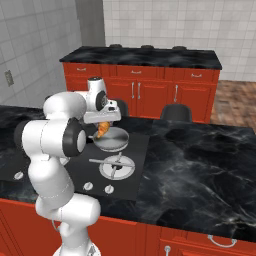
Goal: Pick the croissant and place it on the pan. Then turn on the stove to warm the croissant.
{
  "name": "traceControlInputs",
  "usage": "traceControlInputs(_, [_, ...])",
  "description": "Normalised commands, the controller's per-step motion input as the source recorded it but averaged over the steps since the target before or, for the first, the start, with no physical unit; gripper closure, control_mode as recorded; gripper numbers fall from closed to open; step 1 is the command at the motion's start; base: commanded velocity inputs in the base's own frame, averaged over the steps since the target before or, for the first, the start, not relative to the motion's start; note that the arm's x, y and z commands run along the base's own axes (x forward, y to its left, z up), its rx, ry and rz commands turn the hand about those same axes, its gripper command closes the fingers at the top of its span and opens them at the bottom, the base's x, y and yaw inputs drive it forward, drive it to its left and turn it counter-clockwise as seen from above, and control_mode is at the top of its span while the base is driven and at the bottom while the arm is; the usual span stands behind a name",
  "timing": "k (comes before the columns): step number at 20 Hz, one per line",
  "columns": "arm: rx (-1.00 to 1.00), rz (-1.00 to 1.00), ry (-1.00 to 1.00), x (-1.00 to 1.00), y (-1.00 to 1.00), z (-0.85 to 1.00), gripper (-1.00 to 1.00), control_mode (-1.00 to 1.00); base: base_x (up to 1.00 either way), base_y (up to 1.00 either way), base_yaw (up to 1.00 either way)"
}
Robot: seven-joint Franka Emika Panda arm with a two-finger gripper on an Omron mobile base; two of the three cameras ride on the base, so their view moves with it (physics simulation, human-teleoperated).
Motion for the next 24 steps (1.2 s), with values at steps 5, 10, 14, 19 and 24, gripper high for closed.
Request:
traceControlInputs(5, [-0.01, 0.0, -0.02, 0.19, 0.0, -0.27, 1.0, -1.0, 0.0, 0.0, 0.0])
traceControlInputs(10, [-0.01, 0.0, -0.01, 0.16, 0.0, -0.29, 1.0, -1.0, 0.0, 0.0, 0.0])
traceControlInputs(14, [0.0, 0.0, -0.01, 0.16, 0.0, -0.14, 1.0, -1.0, 0.0, 0.0, 0.0])
traceControlInputs(19, [0.0, 0.0, 0.0, 0.07, 0.0, -0.13, 1.0, -1.0, 0.0, 0.0, 0.0])
traceControlInputs(24, [0.0, 0.0, 0.0, 0.03, 0.0, -0.22, 1.0, -1.0, 0.0, 0.0, 0.0])
